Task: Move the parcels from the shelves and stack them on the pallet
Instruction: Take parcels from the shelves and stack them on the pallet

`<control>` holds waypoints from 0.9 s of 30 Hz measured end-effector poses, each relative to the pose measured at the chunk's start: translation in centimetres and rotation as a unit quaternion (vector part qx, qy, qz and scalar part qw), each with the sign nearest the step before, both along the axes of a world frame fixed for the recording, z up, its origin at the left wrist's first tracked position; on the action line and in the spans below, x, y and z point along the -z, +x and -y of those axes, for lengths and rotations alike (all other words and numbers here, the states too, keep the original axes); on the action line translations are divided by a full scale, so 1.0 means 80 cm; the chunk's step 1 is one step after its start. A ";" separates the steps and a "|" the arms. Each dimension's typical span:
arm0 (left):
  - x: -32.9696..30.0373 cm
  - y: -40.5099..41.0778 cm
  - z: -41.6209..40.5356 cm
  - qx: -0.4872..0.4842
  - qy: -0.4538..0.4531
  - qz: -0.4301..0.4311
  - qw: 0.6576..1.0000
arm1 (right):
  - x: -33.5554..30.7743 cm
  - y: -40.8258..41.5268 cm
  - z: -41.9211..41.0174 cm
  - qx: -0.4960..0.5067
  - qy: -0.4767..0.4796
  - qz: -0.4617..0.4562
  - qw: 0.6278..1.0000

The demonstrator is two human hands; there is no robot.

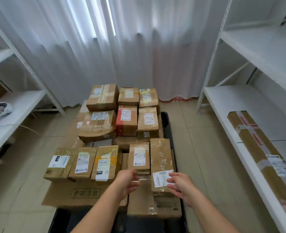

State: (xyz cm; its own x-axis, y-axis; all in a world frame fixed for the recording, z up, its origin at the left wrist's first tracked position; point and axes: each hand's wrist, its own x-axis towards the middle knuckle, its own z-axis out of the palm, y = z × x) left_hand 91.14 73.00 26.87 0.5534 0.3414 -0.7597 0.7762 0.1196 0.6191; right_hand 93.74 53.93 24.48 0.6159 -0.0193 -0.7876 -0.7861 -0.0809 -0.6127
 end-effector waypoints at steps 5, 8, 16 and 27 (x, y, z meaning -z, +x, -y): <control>-0.036 -0.040 -0.018 0.017 -0.001 0.030 0.999 | -0.027 -0.057 -0.002 0.028 -0.010 0.033 0.999; -0.057 -0.057 -0.013 0.035 -0.006 0.047 0.998 | -0.044 -0.089 0.002 0.049 -0.016 0.044 0.998; -0.093 -0.091 0.048 0.125 -0.055 0.045 0.990 | -0.091 -0.179 0.063 0.127 -0.016 0.057 0.990; -0.129 -0.174 0.279 0.314 -0.076 0.061 0.944 | -0.135 -0.351 0.242 0.288 -0.040 0.093 0.952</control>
State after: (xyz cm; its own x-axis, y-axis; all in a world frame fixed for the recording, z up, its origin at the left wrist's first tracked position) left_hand 77.21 50.65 37.19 0.6974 -0.1915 -0.6907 0.6470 -0.2464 0.7216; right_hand 65.70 34.58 35.27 0.6136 -0.4514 -0.6479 -0.5929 0.2785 -0.7556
